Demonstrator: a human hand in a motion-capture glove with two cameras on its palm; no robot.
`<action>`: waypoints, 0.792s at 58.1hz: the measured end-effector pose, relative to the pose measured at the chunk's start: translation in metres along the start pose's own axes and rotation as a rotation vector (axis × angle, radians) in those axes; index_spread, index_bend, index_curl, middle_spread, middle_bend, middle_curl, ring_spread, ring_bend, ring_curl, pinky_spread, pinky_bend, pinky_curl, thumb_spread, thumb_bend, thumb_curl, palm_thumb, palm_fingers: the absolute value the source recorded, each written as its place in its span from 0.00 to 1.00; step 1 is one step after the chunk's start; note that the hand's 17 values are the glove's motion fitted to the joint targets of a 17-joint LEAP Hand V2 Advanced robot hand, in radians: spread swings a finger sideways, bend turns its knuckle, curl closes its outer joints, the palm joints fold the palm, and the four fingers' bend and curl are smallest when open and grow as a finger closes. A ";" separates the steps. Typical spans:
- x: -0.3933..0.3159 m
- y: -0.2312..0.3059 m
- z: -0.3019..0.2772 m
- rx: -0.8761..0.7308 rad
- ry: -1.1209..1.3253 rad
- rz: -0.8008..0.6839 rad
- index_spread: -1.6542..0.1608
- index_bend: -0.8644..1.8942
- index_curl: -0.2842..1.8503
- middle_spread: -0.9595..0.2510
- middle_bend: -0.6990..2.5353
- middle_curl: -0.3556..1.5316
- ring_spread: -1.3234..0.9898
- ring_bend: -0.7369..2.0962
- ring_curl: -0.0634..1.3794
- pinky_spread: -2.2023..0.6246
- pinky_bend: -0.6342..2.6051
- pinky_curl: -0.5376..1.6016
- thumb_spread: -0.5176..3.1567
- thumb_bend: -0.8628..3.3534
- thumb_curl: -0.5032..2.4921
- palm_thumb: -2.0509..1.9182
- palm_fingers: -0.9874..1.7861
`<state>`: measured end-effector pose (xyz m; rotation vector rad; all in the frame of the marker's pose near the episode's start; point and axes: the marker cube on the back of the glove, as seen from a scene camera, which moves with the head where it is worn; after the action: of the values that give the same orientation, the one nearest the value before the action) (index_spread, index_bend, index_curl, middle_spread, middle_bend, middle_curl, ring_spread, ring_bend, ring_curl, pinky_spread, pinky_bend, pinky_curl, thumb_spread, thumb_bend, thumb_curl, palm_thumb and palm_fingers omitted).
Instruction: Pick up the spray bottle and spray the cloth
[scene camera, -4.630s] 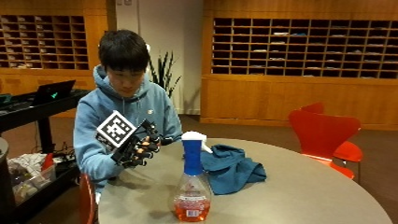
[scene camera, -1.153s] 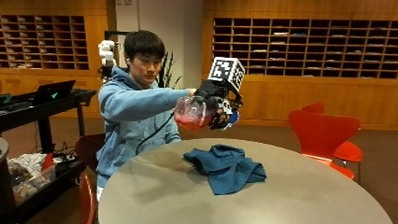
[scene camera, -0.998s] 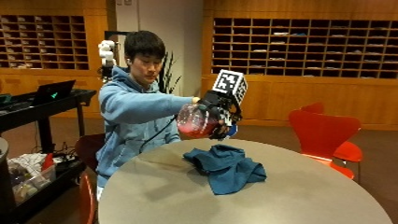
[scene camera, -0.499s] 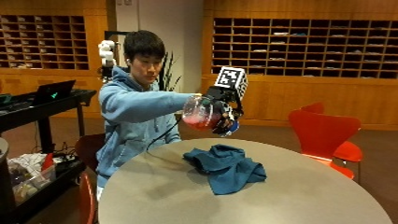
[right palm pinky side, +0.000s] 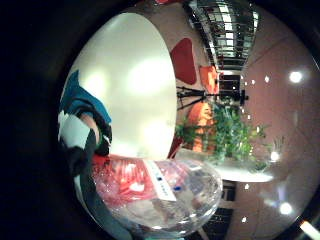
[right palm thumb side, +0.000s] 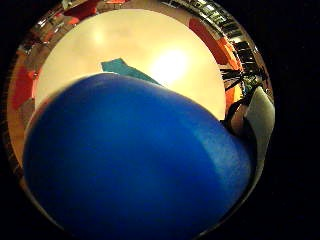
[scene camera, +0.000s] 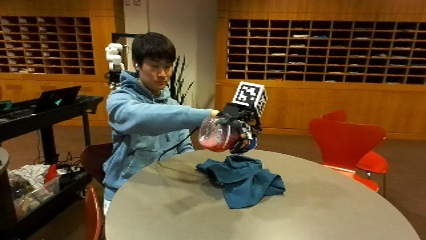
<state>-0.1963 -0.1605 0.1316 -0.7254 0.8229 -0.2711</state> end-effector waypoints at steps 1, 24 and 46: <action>0.002 0.000 0.001 0.011 -0.020 -0.013 0.79 0.47 0.38 0.66 0.39 0.44 0.49 0.46 0.34 0.67 0.31 0.42 0.19 0.20 0.43 0.73 0.86; 0.029 -0.011 -0.057 0.269 -0.926 0.108 0.79 0.47 0.38 0.66 0.39 0.44 0.49 0.46 0.35 0.67 0.31 0.43 0.19 0.20 0.43 0.73 0.86; -0.050 -0.025 -0.126 0.570 -1.941 0.241 0.79 0.46 0.38 0.67 0.39 0.44 0.49 0.45 0.35 0.68 0.31 0.43 0.19 0.20 0.43 0.73 0.85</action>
<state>-0.3220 -0.2148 0.1191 -0.0923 -1.0028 0.4281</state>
